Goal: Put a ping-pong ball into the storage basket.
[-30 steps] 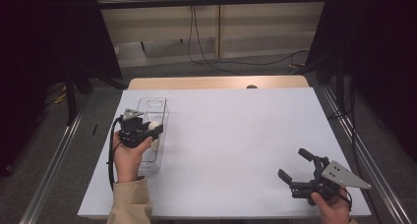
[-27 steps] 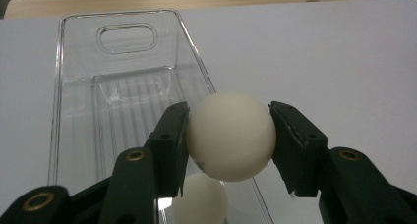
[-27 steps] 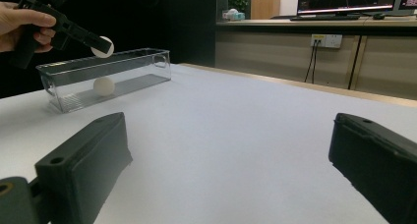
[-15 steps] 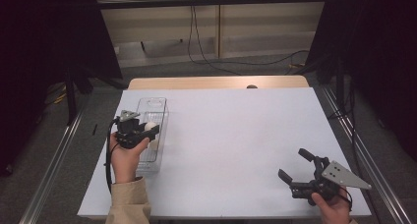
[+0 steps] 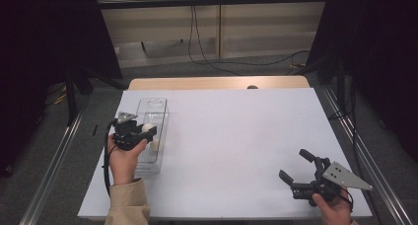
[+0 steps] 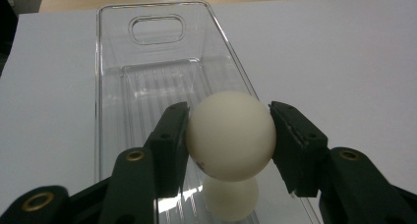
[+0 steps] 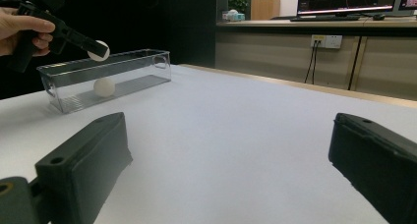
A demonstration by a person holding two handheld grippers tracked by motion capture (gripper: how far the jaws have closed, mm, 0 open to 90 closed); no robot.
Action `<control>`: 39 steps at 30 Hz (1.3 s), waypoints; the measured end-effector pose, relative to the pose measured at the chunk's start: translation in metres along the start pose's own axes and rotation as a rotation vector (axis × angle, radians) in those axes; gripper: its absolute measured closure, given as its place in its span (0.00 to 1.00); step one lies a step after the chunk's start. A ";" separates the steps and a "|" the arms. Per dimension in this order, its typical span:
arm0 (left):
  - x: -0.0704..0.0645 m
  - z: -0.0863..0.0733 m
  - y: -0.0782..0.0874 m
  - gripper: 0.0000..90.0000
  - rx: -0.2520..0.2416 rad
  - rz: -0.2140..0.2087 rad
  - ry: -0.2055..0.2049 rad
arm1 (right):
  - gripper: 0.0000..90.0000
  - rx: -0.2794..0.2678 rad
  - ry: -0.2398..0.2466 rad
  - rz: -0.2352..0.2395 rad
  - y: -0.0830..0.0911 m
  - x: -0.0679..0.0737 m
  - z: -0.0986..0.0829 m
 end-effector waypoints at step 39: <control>-0.013 -0.004 0.010 0.17 -0.102 -0.032 -0.012 | 0.02 -0.001 0.004 -0.004 0.000 0.000 0.000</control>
Point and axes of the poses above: each handheld gripper's, and its own axes: y roughly backward along the jaws, z roughly out of its top, x roughly to its left, the point moved 4 cm from there along -y, roughly forward along the jaws, and after that the axes turned 4 degrees about z, right-handed, at the moved point
